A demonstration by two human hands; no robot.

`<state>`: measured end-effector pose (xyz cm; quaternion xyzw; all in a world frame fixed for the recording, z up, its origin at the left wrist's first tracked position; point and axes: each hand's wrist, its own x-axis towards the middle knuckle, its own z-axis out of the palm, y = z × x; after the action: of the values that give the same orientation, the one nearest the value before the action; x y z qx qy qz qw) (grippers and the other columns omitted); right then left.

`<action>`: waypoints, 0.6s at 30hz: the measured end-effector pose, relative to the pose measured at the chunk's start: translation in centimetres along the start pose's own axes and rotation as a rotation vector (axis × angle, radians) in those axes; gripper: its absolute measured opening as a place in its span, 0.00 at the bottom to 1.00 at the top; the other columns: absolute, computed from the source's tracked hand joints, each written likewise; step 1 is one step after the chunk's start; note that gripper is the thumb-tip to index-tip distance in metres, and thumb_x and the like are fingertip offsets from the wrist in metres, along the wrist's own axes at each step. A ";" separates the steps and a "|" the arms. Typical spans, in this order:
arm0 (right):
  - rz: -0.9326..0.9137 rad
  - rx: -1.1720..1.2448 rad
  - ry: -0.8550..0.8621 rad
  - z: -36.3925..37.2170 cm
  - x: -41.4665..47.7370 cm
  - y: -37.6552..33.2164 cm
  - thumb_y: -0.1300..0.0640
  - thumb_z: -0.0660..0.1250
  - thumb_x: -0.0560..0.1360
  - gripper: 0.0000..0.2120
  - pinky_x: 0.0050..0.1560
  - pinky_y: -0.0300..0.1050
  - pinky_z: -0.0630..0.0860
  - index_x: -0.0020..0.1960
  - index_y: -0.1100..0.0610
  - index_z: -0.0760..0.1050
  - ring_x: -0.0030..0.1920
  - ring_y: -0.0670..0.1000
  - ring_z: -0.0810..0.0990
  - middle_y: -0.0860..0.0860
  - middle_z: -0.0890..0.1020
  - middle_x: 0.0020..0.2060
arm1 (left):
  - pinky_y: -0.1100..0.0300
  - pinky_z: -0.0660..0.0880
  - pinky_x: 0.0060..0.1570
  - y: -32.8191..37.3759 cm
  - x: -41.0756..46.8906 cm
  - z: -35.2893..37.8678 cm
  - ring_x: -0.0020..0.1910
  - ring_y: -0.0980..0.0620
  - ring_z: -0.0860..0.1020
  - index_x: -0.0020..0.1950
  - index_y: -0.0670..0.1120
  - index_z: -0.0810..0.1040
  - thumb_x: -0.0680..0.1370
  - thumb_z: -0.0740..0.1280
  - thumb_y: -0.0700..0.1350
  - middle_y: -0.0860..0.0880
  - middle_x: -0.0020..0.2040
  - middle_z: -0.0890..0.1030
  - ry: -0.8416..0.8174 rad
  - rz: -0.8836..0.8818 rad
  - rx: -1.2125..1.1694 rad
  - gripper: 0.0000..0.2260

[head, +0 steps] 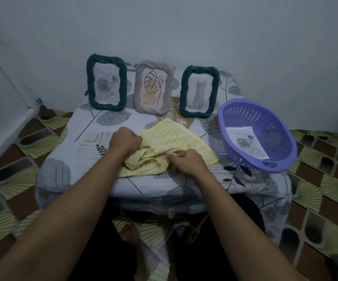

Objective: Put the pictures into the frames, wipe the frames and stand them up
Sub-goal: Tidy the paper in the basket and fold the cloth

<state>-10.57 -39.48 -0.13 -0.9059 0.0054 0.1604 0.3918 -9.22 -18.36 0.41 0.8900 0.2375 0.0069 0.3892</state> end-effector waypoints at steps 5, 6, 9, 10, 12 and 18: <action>0.058 0.383 0.032 0.6 0.2 0.3 0.56 0.71 0.71 0.11 0.40 0.48 0.78 0.31 0.54 0.75 0.39 0.54 0.81 0.50 0.80 0.32 | 0.57 0.73 0.47 0.3 -0.5 -0.3 0.47 0.45 0.79 0.44 0.43 0.81 0.77 0.67 0.45 0.47 0.43 0.82 0.064 0.024 -0.127 0.08; 0.049 0.438 0.053 0.5 0.2 0.0 0.56 0.69 0.72 0.09 0.41 0.49 0.76 0.34 0.53 0.75 0.39 0.54 0.80 0.49 0.79 0.33 | 0.57 0.73 0.49 0.4 -0.6 -0.6 0.48 0.45 0.79 0.46 0.44 0.81 0.78 0.66 0.47 0.47 0.45 0.82 0.086 0.023 -0.164 0.08; -0.016 0.670 0.148 -0.1 -0.1 -1.1 0.59 0.66 0.76 0.03 0.39 0.49 0.72 0.43 0.54 0.74 0.36 0.52 0.75 0.50 0.77 0.34 | 0.51 0.75 0.55 0.9 -0.5 -1.6 0.51 0.44 0.78 0.49 0.45 0.79 0.81 0.64 0.49 0.45 0.49 0.81 0.184 0.016 -0.283 0.09; -0.051 0.725 0.190 -0.5 -0.2 -1.6 0.59 0.66 0.77 0.02 0.40 0.49 0.73 0.46 0.55 0.75 0.36 0.51 0.76 0.50 0.78 0.35 | 0.49 0.76 0.56 1.0 -0.5 -2.0 0.52 0.43 0.79 0.48 0.46 0.78 0.81 0.63 0.50 0.45 0.48 0.81 0.211 0.019 -0.337 0.09; -0.129 0.815 0.256 -1.2 -0.3 -2.5 0.60 0.66 0.79 0.02 0.43 0.48 0.77 0.49 0.55 0.76 0.39 0.49 0.79 0.49 0.82 0.39 | 0.47 0.77 0.57 1.2 -0.7 -2.9 0.53 0.44 0.79 0.49 0.47 0.77 0.82 0.62 0.50 0.48 0.48 0.81 0.237 0.028 -0.468 0.08; -0.262 0.993 0.398 -3.2 -0.1 -5.1 0.57 0.66 0.81 0.03 0.44 0.41 0.79 0.48 0.54 0.75 0.38 0.43 0.81 0.48 0.83 0.39 | 0.49 0.78 0.54 1.6 -1.2 -5.8 0.50 0.50 0.80 0.54 0.49 0.76 0.83 0.62 0.50 0.50 0.50 0.81 0.361 0.145 -0.681 0.07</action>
<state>-9.09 -38.21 5.53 -0.6183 0.0417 -0.0859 0.7801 -10.82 -15.79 5.80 0.7088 0.2228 0.2694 0.6127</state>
